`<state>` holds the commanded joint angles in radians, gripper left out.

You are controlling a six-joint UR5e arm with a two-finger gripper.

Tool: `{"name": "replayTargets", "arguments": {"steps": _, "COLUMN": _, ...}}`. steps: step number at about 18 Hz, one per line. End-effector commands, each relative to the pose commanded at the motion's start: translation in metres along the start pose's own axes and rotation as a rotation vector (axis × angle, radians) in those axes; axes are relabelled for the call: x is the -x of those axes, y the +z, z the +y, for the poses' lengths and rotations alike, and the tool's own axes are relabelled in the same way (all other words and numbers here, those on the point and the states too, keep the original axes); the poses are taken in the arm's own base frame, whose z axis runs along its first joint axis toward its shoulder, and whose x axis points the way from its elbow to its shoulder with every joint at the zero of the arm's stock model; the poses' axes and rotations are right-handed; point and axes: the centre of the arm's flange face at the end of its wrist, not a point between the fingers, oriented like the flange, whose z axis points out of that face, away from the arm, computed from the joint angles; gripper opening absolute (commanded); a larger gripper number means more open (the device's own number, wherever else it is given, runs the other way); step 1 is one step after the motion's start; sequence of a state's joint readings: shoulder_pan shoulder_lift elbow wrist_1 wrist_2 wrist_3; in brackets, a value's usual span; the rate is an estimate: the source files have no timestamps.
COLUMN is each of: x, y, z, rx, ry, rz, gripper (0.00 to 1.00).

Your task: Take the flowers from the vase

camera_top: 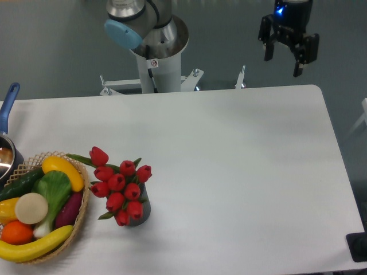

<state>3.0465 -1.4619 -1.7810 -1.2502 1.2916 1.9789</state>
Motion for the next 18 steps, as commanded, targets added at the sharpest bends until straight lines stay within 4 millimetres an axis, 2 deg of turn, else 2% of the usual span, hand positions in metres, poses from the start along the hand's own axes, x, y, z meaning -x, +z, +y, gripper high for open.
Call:
{"name": "replayTargets", "arguments": {"steps": 3, "x": -0.001, "y": -0.006, "z": -0.002, "rx": 0.014, "ry": 0.005, "rz": -0.013, "gripper": 1.0}}
{"name": "replayTargets", "arguments": {"steps": 7, "x": -0.002, "y": -0.003, "z": -0.003, "rx": 0.002, "ry": 0.003, "rz": -0.01, "gripper": 1.0}}
{"name": "replayTargets", "arguments": {"steps": 13, "x": -0.014, "y": 0.016, "z": -0.006, "rx": -0.024, "ry": -0.028, "rz": -0.012, "gripper": 1.0}}
{"name": "replayTargets", "arguments": {"steps": 18, "x": -0.016, "y": 0.035, "z": -0.027, "rx": -0.084, "ry": -0.183, "rz": -0.048, "gripper": 1.0}}
